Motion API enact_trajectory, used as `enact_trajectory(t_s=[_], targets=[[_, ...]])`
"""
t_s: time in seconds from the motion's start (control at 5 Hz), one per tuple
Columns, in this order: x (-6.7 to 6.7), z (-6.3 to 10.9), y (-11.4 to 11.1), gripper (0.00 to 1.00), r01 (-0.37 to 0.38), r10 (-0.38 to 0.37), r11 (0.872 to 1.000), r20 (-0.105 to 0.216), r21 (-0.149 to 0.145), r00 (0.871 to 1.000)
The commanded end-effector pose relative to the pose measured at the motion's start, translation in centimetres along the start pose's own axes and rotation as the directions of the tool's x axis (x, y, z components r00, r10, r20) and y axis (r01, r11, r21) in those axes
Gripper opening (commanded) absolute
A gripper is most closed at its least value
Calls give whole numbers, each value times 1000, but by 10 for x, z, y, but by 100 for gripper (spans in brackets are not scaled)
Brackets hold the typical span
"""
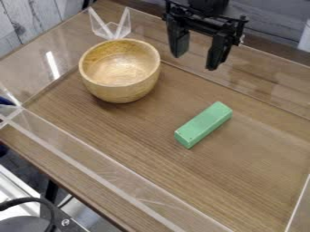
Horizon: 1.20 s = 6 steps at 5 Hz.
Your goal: Put the green block in the brown bowl
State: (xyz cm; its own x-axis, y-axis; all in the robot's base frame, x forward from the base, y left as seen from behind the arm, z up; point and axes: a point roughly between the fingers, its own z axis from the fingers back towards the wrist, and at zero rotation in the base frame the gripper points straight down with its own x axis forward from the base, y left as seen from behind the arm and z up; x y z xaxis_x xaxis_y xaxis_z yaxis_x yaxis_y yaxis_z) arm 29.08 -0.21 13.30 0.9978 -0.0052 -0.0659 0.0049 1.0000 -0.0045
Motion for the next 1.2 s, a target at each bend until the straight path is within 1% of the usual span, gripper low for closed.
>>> enact_trajectory(t_s=[0.0,0.2,0.4,0.6,0.8,1.0], targets=[[-3,-20,-5,100,-18,18,1000,-12,2,1000],[-8,-47,-14,100,188,-188,982,-46,-15,981],[-12,-63,-14,100,164,-164,987,-23,-7,986],[-10,-72,-14,100,145,-145,989,-10,2,989],[-2,-84,-17,100,179,-179,984,-31,3,983],[7,-94,-18,100,180,-180,984,-55,-2,982]])
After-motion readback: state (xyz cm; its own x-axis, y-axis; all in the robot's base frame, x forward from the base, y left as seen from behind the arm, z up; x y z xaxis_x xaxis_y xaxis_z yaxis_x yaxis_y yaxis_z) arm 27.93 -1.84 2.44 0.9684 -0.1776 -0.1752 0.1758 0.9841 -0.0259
